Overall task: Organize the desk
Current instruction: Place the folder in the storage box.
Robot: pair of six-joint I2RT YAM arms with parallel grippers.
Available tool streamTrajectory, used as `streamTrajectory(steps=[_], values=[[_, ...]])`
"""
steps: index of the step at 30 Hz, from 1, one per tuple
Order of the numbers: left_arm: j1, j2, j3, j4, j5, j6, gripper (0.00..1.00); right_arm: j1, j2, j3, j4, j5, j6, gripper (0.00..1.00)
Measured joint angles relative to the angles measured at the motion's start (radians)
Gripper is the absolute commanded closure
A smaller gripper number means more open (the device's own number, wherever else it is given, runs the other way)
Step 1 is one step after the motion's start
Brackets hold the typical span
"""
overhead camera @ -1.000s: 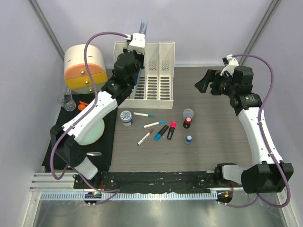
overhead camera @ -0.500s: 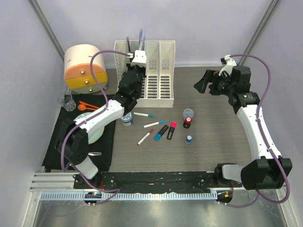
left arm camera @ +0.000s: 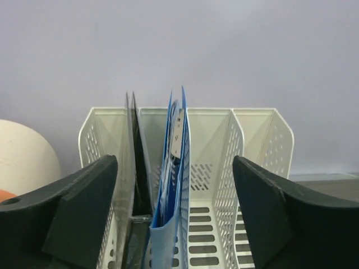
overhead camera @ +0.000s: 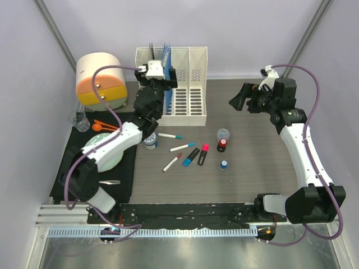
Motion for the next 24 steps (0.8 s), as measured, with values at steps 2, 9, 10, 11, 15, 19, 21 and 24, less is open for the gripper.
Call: streamTrajectory(steps=[2, 9, 10, 11, 15, 19, 21, 24], values=[[0.000, -0.053, 0.000, -0.022, 0.019, -0.023, 0.00, 0.000, 0.005, 0.000, 0.000, -0.002, 0.001, 0.04], [-0.003, -0.189, 0.102, -0.217, 0.124, -0.118, 0.01, 0.000, 0.026, 0.000, -0.004, 0.017, 0.017, 0.04], [-0.004, -0.199, 0.125, -0.254, 0.135, -0.133, 0.00, 0.000, 0.032, 0.000, -0.005, 0.021, 0.023, 0.04], [-0.004, -0.212, 0.164, -0.329, 0.154, -0.145, 0.00, 0.000, 0.039, 0.000, -0.005, 0.026, 0.031, 0.04], [-0.005, -0.284, 0.232, -0.542, 0.207, -0.194, 0.00, 0.000, 0.073, 0.000, -0.008, 0.049, 0.070, 0.01], [-0.005, -0.401, 0.209, -0.703, 0.224, -0.254, 0.00, 0.007, 0.133, 0.000, -0.010, 0.079, 0.124, 0.00], [-0.005, -0.460, 0.181, -0.768, 0.221, -0.286, 0.01, 0.018, 0.163, 0.003, -0.013, 0.100, 0.142, 0.00], [-0.005, -0.547, 0.118, -0.857, 0.196, -0.338, 0.00, 0.064, 0.224, 0.022, -0.018, 0.139, 0.165, 0.01]])
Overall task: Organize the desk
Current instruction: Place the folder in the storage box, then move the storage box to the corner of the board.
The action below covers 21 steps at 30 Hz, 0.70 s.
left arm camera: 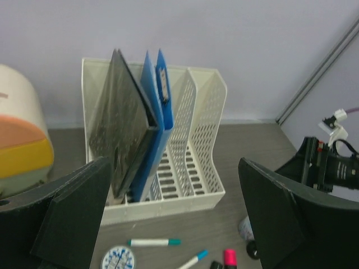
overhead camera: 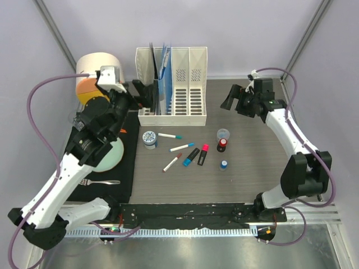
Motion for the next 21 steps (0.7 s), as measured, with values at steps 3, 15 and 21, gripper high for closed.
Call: streamTrajectory(steps=[3, 15, 21], values=[[0.000, -0.076, -0.090, -0.083, -0.029, -0.046, 0.00, 0.053, 0.073, 0.041, 0.001, 0.039, 0.022, 0.02], [0.000, -0.150, -0.204, -0.299, -0.178, -0.114, 0.00, 0.177, 0.362, 0.235, 0.037, 0.169, 0.080, 0.01], [0.000, -0.156, -0.195, -0.331, -0.195, -0.117, 0.00, 0.219, 0.475, 0.343, 0.046, 0.255, 0.095, 0.00]])
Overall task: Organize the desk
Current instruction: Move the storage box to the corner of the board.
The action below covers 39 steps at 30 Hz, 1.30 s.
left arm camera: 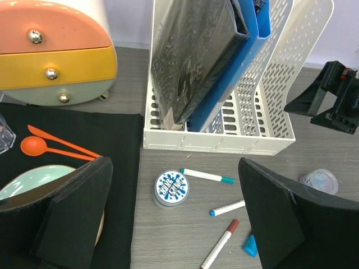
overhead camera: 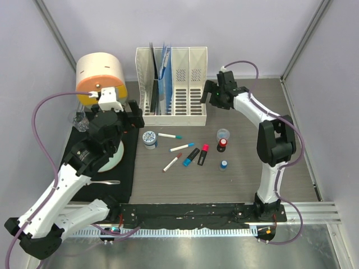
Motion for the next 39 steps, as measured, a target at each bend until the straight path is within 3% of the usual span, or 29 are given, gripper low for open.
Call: streamTrajectory(steps=[15, 24, 39], values=[[0.021, 0.078, 0.044, -0.065, 0.058, 0.000, 0.00, 0.029, 0.141, 0.054, -0.009, 0.267, 0.043, 0.00], [0.029, 0.076, 0.045, -0.065, 0.074, -0.018, 0.00, -0.014, 0.140, 0.042, 0.002, 0.327, 0.112, 0.00], [0.032, 0.072, 0.044, -0.063, 0.107, -0.048, 0.00, -0.179, 0.078, -0.085, 0.084, 0.294, 0.224, 0.00]])
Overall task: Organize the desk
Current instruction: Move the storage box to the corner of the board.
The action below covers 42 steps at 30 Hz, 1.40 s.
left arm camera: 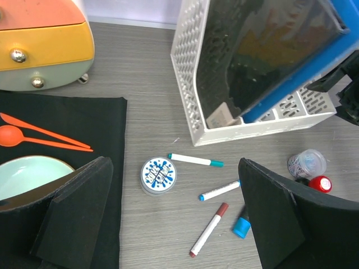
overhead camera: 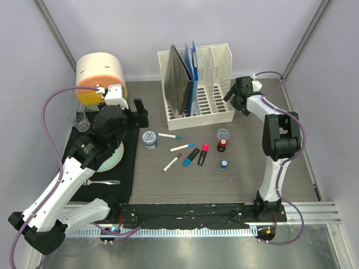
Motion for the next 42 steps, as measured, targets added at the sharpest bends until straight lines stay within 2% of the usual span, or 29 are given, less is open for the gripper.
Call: streamTrajectory(steps=[16, 23, 31, 42], values=[[0.004, 0.042, -0.007, 0.024, 0.068, -0.035, 0.00, -0.204, -0.143, -0.211, 0.051, -0.006, 0.024, 0.00], [0.006, 0.101, -0.006, 0.047, 0.142, -0.048, 0.00, -0.260, -0.180, -0.229, 0.127, -0.187, -0.017, 0.00], [0.010, 0.409, 0.157, 0.009, 0.291, -0.050, 0.00, -0.253, -0.310, -0.182, 0.137, -0.340, -0.058, 0.01], [0.029, 0.761, 0.424, -0.051, 0.269, -0.052, 0.00, -0.253, -0.740, -0.233, 0.076, -0.400, -0.100, 0.00]])
